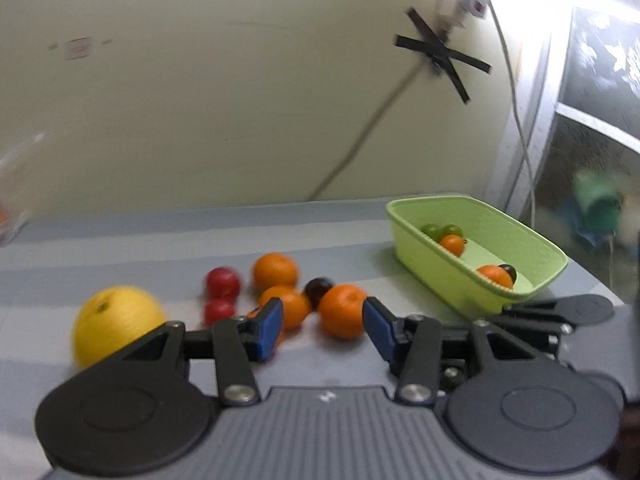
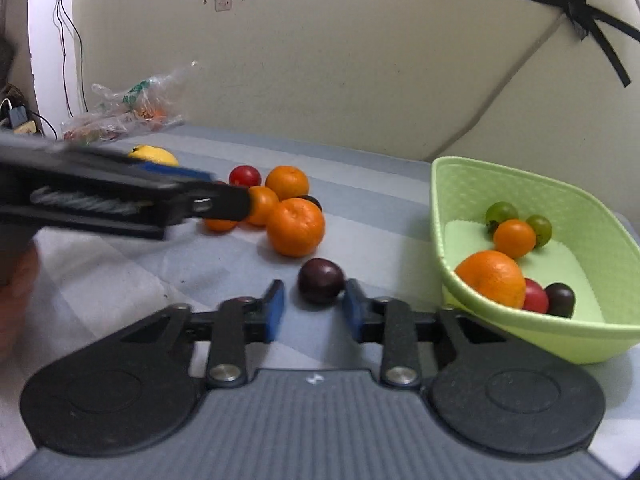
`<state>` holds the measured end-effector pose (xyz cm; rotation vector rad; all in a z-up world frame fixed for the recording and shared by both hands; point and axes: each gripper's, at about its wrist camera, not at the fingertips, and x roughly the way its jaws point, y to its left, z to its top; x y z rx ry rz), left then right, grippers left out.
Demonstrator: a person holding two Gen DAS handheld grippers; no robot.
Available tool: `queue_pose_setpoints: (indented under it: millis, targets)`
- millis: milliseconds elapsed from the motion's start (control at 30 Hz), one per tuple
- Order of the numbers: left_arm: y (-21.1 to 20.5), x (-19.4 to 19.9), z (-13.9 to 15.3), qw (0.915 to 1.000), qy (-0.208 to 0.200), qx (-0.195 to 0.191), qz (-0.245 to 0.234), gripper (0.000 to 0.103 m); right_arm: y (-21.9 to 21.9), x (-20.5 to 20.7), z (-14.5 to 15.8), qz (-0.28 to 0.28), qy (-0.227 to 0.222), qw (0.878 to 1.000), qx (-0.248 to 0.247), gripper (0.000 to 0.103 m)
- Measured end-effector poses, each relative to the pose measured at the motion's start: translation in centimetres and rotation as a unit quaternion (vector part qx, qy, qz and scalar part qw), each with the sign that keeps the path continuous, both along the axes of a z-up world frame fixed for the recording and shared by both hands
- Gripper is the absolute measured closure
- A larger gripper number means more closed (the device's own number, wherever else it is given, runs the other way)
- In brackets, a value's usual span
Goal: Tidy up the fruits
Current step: 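Grasp a tangerine with the left tool while the right tool grasps a dark plum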
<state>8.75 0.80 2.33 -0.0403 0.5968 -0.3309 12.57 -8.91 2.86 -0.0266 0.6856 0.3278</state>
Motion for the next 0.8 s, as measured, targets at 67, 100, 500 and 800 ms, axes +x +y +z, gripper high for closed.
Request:
queue_pose_setpoints:
  millis: [67,100,500,800]
  targets:
    - [-1.1,0.8,0.0,0.9999,0.004,0.009,-0.009,0.058,0.0,-1.1,0.1,0.004,-0.01,1.0,-0.009,0.077]
    - [-1.7,1.1,-0.1,0.9998,0.005,0.015,-0.011,0.057,-0.2,-1.5,0.1,0.006,-0.011,1.0,-0.005,0.077]
    - [-3.8,1.1,-1.9,0.9976,0.006,0.068,0.002,0.065,-2.6,-1.6,0.0,0.0,0.004,0.998,0.07,0.077]
    - [0.1,-5.5,-0.7,0.9998,0.01,0.014,-0.001,0.065,-2.7,-4.3,0.4,0.017,0.001,0.998,0.054,0.077]
